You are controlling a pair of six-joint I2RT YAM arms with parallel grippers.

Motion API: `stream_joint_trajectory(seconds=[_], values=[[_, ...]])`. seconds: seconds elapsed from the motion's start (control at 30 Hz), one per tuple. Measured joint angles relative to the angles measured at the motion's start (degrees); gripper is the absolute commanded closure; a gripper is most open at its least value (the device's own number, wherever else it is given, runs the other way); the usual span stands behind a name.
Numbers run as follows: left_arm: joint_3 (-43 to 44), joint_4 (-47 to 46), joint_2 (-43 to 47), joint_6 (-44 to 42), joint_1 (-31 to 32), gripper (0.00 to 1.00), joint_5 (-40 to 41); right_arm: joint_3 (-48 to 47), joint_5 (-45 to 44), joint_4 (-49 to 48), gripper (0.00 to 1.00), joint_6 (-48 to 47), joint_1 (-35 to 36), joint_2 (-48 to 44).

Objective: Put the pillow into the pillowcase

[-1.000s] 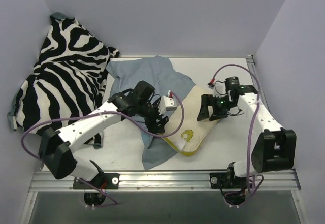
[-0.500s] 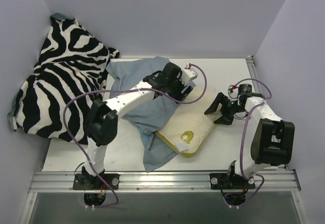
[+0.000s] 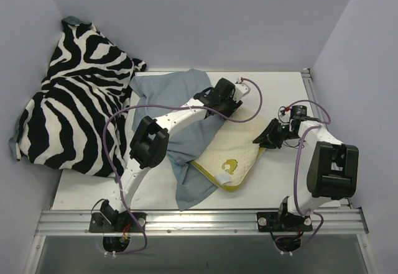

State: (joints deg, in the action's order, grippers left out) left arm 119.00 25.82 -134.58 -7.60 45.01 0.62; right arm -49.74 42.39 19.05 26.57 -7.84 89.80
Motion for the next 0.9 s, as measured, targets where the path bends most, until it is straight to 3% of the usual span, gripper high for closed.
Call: stream_joint_trajectory(seconds=[0.03,0.07,0.3,0.53,0.73,0.8,0.9], values=[[0.4,0.0,-0.5,-0.1,0.0,0.56,0.3,0.1,0.1,0.0,0.85,-0.2,0.0,0.0],[0.8,0.1,-1.0,-0.2,0.0,0.69,0.3,0.2,0.2,-0.1,0.87,-0.3,0.0,0.0],[3.7,-0.1,-1.4,0.9,-0.1,1.0,-10.1,0.1,2.0,-0.8,0.92,-1.1,0.1,1.7],[5.0,-2.7,-0.2,9.0,4.8,1.0,-24.6,-0.2,6.7,-3.6,0.92,1.7,1.0,3.5],[0.9,-7.4,3.8,15.9,7.9,1.0,-28.7,-1.4,8.8,-4.7,0.92,4.3,1.1,3.5],[-0.7,-8.4,4.7,16.5,6.9,0.68,-27.5,-3.3,8.9,-4.6,0.92,4.3,0.9,3.5],[-0.9,-8.3,5.0,16.9,4.8,0.48,-24.4,-7.6,8.7,-4.8,0.8,3.5,0.3,4.1]])
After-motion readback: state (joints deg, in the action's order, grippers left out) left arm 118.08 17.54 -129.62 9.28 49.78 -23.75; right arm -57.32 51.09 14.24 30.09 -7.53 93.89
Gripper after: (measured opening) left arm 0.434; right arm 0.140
